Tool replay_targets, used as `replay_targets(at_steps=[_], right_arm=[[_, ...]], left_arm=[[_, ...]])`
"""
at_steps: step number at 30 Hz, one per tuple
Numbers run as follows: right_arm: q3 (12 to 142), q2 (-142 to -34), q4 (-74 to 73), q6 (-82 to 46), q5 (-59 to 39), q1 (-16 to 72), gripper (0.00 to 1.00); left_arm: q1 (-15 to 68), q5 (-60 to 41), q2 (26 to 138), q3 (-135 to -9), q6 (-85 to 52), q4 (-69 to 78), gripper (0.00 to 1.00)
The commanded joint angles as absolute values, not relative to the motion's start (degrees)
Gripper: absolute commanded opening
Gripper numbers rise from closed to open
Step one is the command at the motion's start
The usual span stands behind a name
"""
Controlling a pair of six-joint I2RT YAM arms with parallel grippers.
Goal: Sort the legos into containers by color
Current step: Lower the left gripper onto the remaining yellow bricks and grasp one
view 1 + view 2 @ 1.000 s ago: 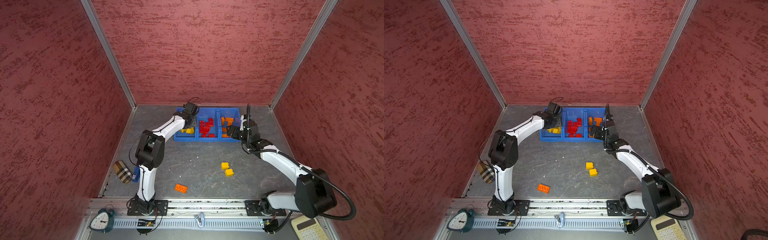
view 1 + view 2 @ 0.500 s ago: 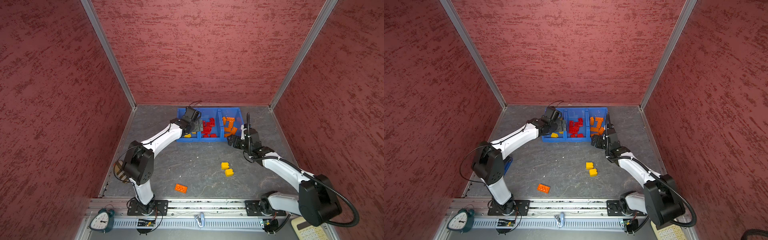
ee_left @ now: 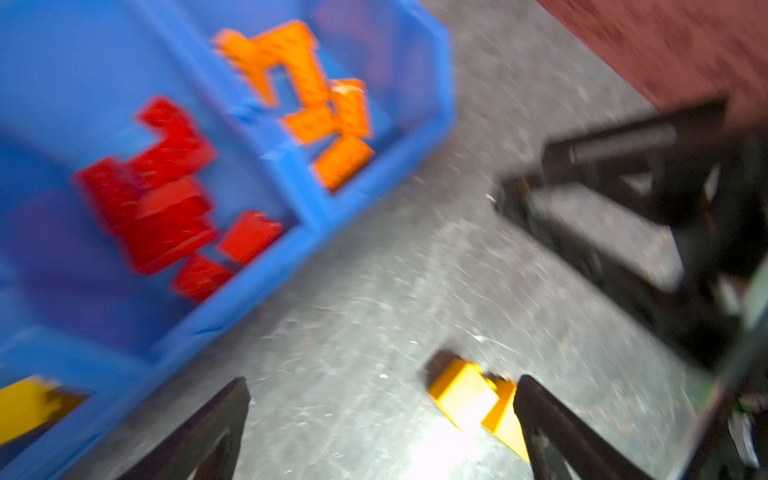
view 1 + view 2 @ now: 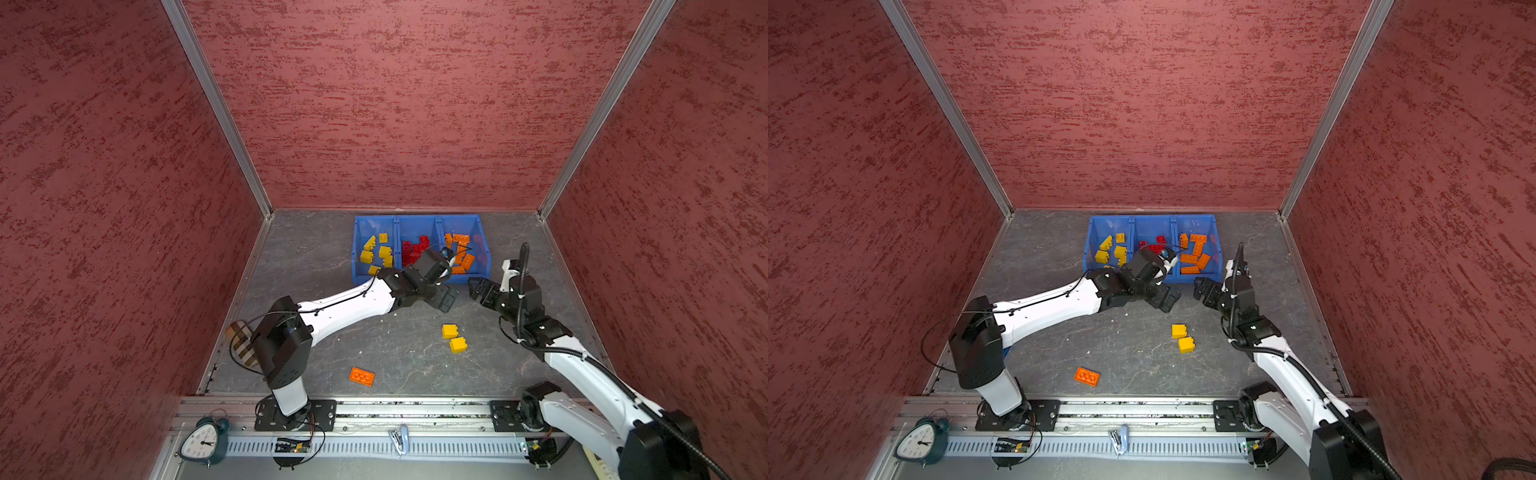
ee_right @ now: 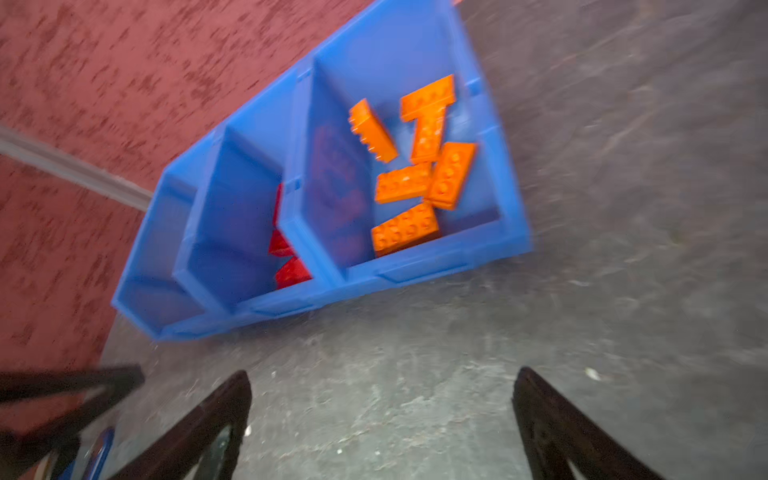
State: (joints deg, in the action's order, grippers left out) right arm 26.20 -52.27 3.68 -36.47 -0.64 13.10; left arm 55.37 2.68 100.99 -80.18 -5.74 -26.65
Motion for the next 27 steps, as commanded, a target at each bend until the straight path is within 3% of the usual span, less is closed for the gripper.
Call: replay_targets(at_steps=[1,7,12,27], right_arm=[[21.76,-48.75,6.89,-43.02,0.55,7.77,0.99],[20.32,-45.64,9.68,-41.86,1.76,6.79,0.99],[20.8,-46.83,8.97,-40.59,0.53,6.79,0.99],[23.38,-53.24,7.87,-38.72,-2.31,6.83,0.99]], left_arm=[[56.63,-2.71,105.19,-82.68,0.17,-30.47,0.97],[58.62,-5.86,110.88,-85.35,3.78,-31.24,0.9],[58.62,-6.9,115.52,-88.56,5.12,-32.34,0.77],[58.79,-9.5,121.94,-91.47,8.15,-34.94,0.7]])
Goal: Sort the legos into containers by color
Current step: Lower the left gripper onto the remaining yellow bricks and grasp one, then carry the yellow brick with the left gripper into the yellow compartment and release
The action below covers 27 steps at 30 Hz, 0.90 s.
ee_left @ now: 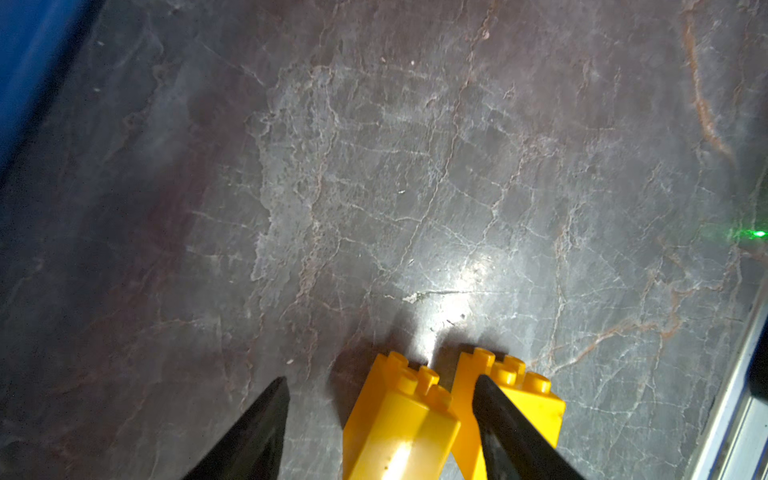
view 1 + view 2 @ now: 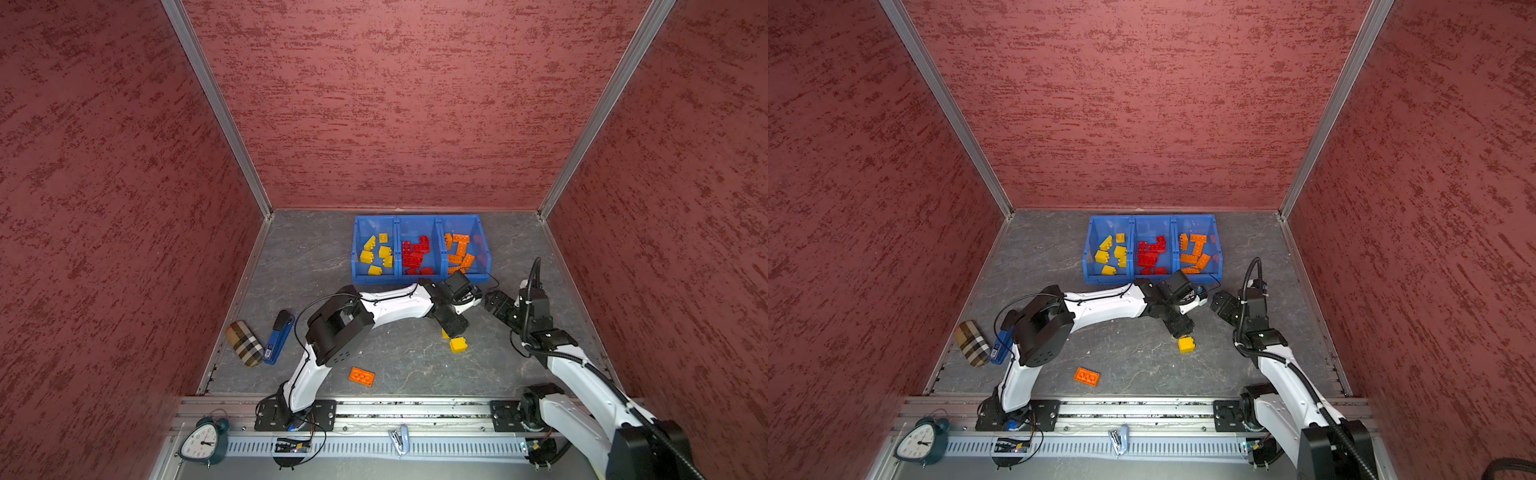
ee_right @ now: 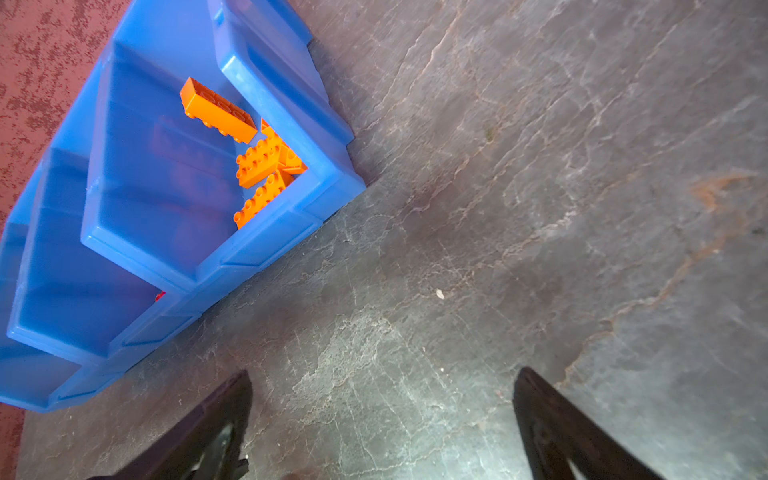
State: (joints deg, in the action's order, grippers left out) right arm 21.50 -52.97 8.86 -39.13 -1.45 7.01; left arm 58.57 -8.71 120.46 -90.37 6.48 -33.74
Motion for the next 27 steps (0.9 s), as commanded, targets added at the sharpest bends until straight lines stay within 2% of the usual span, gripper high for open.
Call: replay_targets(at_steps=[1,7,13,16,27], right_arm=[[23.38,-53.5,7.78,-38.81,-2.37,6.78,0.99],[23.81,-54.75,7.55,-38.78,-2.73,6.77,0.99],[24.34,-55.79,7.47,-38.44,-2.9,6.83,0.99],[24.93,-56.63,7.3,-37.86,-3.63,6.82,0.99],[23.36,-58.8,-5.49,-34.44,-22.01,7.94,0.99]], left_arm=[[58.79,-9.33,122.23,-91.49,8.36,-35.25,0.68],[58.79,-8.78,123.79,-91.8,9.47,-36.33,0.62],[59.11,-8.77,124.22,-90.83,11.04,-37.83,0.61],[58.85,-8.08,123.47,-89.46,11.32,-36.78,0.53],[54.34,-8.91,114.58,-82.32,2.18,-30.85,0.36]])
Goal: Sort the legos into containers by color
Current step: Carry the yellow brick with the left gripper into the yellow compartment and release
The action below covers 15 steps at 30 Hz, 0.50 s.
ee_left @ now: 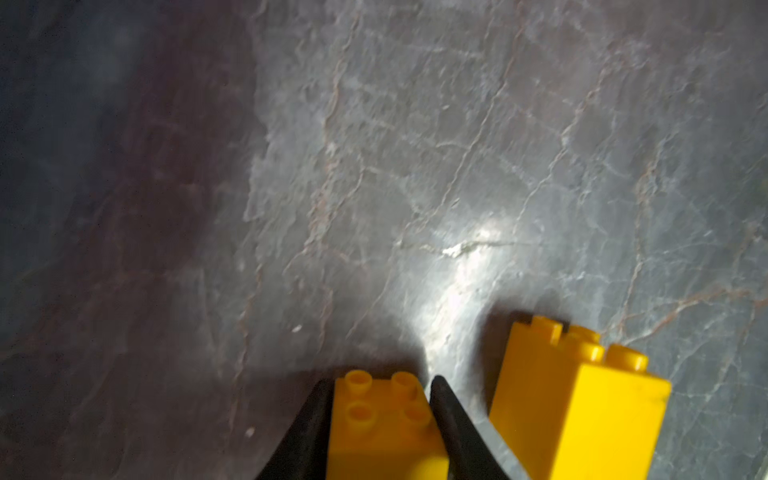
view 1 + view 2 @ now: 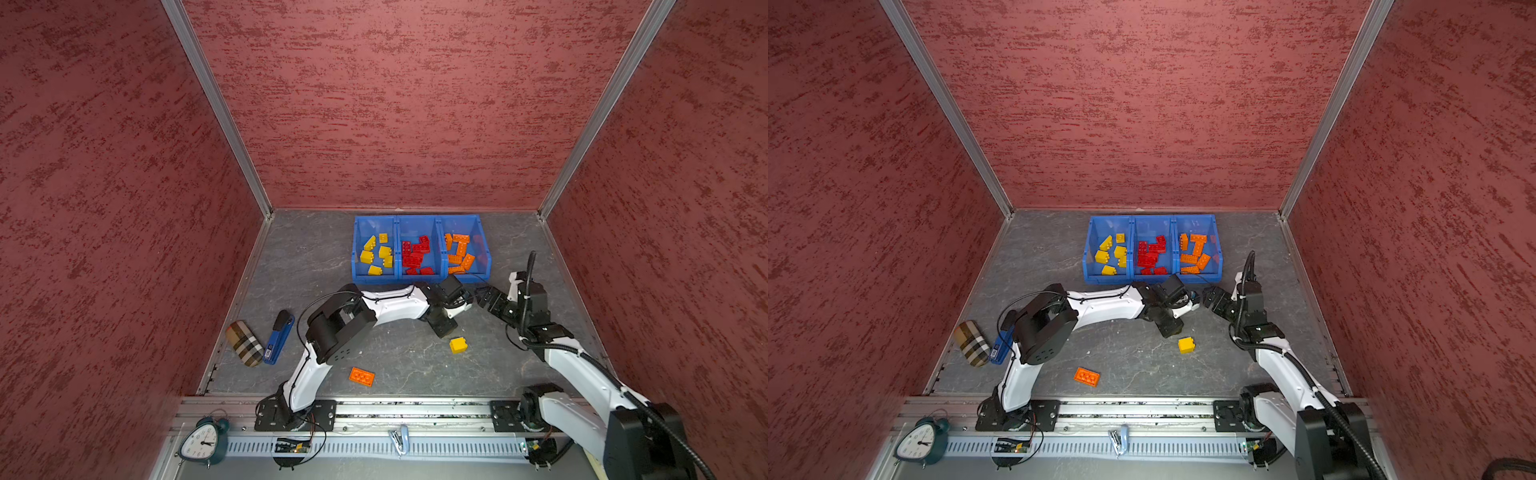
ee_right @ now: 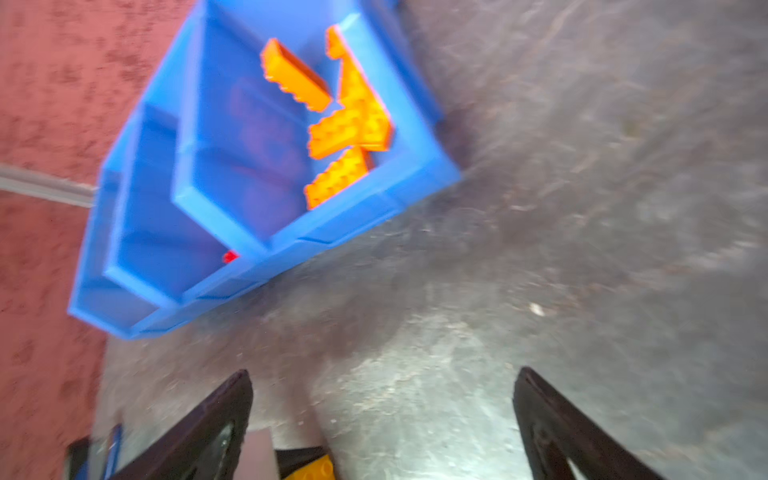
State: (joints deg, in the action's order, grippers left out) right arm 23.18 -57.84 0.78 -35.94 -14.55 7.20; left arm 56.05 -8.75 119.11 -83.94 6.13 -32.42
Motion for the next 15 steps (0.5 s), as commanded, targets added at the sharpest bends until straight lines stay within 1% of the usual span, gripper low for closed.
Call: replay_targets(at_steps=[1,5,8,10,13,15], right_arm=[[23.34,-59.54,-7.4,-34.12,-24.64,8.41,0.99],[23.93,-62.91,-13.51,-33.82,-28.14,13.04,0.99],[25.58,-66.35,-15.82,-32.73,-27.6,17.14,0.99],[27.08,-68.58,-16.26,-31.97,-26.51,19.29,0.99],[29.97,-72.11,-14.94,-30.41,-24.08,22.46,0.99],[31.66,-73.91,-14.13,-29.62,-23.28,24.14,0.99]], left_arm=[[53.85,-8.83,112.51,-80.53,0.91,-30.2,0.35],[50.81,-7.16,103.49,-73.2,-4.28,-26.78,0.29],[47.36,-5.31,97.16,-68.78,-7.75,-24.61,0.29],[44.96,-2.39,93.63,-66.18,-9.41,-22.34,0.29],[40.43,1.22,90.67,-64.5,-10.89,-20.14,0.29],[37.69,2.87,90.91,-65.22,-11.28,-20.11,0.28]])
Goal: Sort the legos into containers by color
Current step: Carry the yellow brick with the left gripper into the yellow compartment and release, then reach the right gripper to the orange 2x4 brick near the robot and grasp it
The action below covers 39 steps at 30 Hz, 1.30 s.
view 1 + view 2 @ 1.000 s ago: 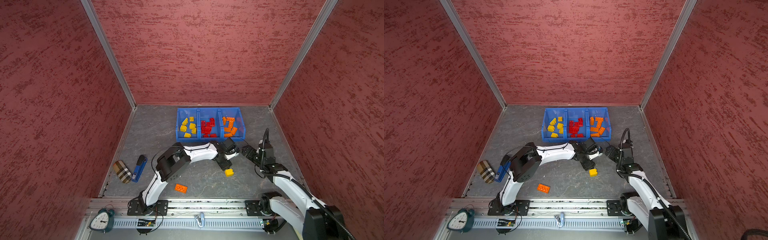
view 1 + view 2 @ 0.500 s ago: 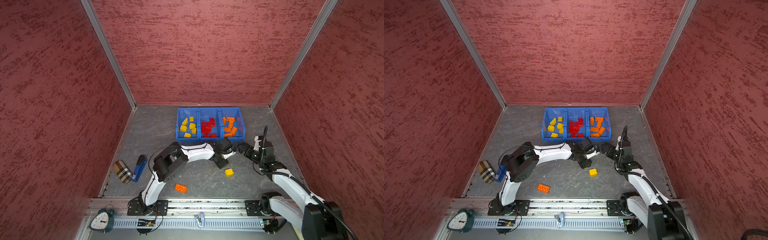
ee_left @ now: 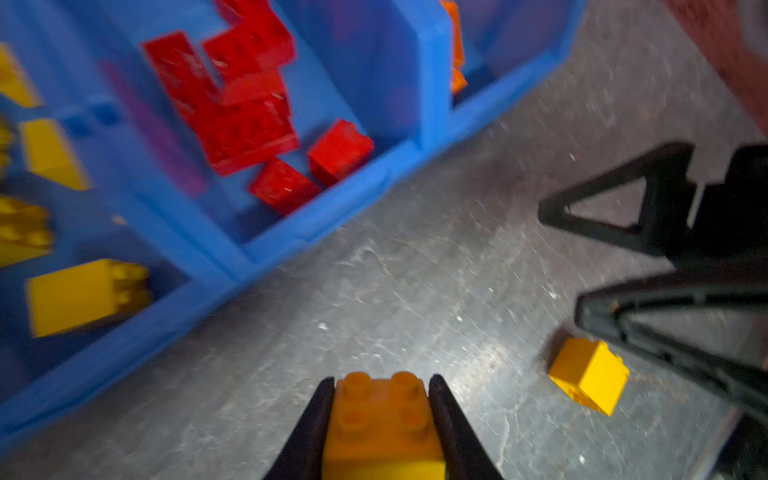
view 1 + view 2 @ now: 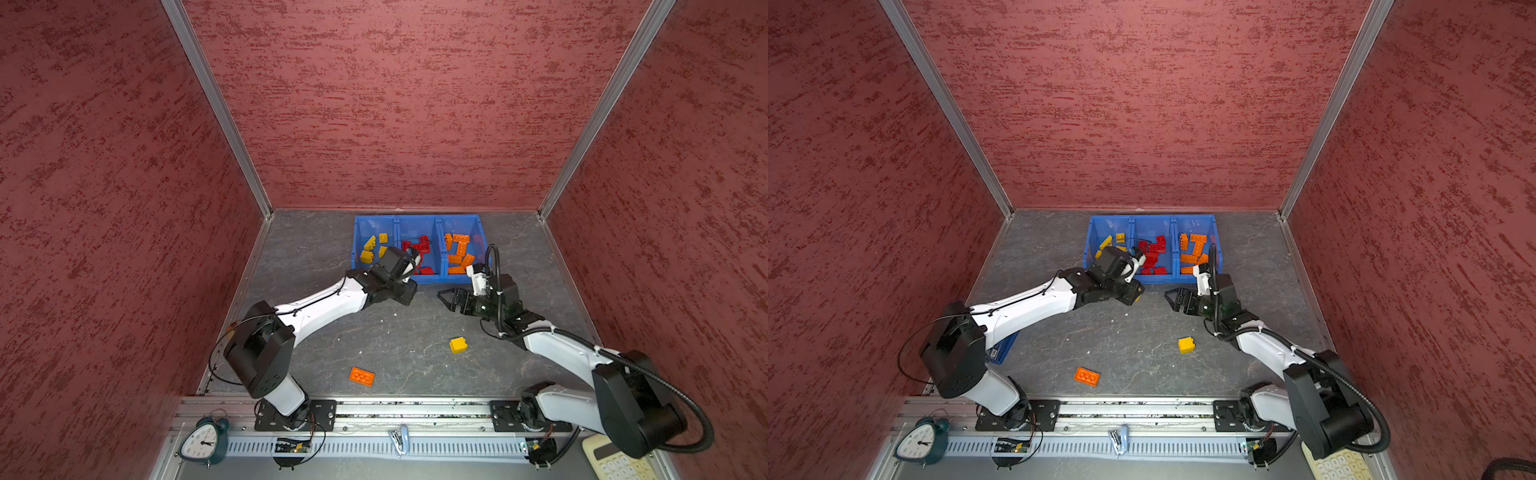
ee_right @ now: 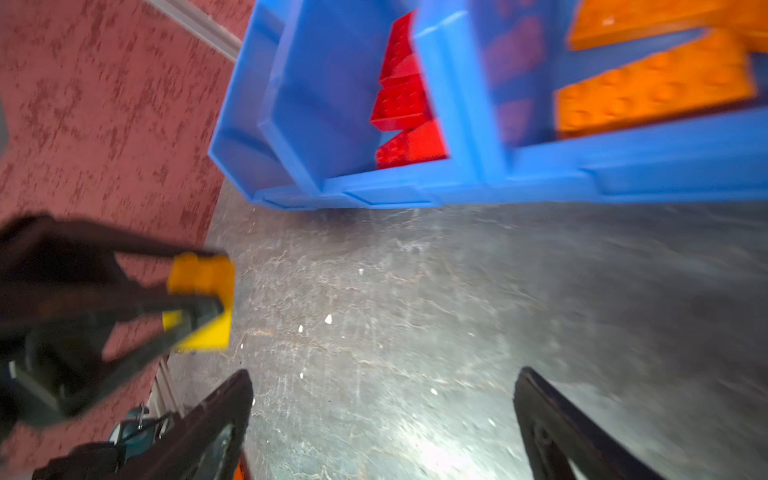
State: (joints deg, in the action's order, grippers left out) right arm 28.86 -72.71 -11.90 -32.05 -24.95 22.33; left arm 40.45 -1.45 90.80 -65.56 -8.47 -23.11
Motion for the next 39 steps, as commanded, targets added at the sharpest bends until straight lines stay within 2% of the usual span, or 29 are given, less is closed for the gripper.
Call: replay_targets(at_steps=[1,7,9,13,19,26,29,32,39], right_arm=[[32.42,-74.55,-13.69,-29.1,-22.83,24.93,0.99],[34.59,-75.45,-10.84,-26.46,-18.53,28.88,0.99],[35.25,-75.62,-9.36,-24.68,-17.47,30.08,0.99],[36.9,-75.77,-6.54,-19.36,-15.03,33.28,0.99],[36.87,-75.62,-6.77,-15.72,-14.69,35.62,0.99],[38.73,-77.69,-4.8,-10.53,-15.36,37.05,0.99],[38.78,-78.24,-5.81,-7.46,-18.59,37.63,0.99],[38.86,-79.58,-6.03,-1.0,-21.01,39.99,0.99],[40.63,-84.43,-6.5,15.84,-24.38,47.7,0.99]], left_arm=[[36.71,5.41,91.43,-65.89,-11.67,-20.19,0.28],[33.5,24.65,96.28,-71.5,-16.76,-21.09,0.32],[32.41,26.6,99.19,-74.79,-18.14,-22.64,0.32],[31.35,28.62,104.93,-80.48,-21.59,-25.77,0.33],[30.72,28.08,110.87,-86.74,-24.95,-30.35,0.43],[30.34,26.0,114.05,-89.91,-24.95,-31.74,0.44],[30.31,23.67,112.67,-90.2,-25.56,-32.46,0.46],[30.58,20.41,107.35,-87.74,-26.39,-30.57,0.53],[30.24,20.4,90.72,-77.37,-28.52,-25.93,0.81]])
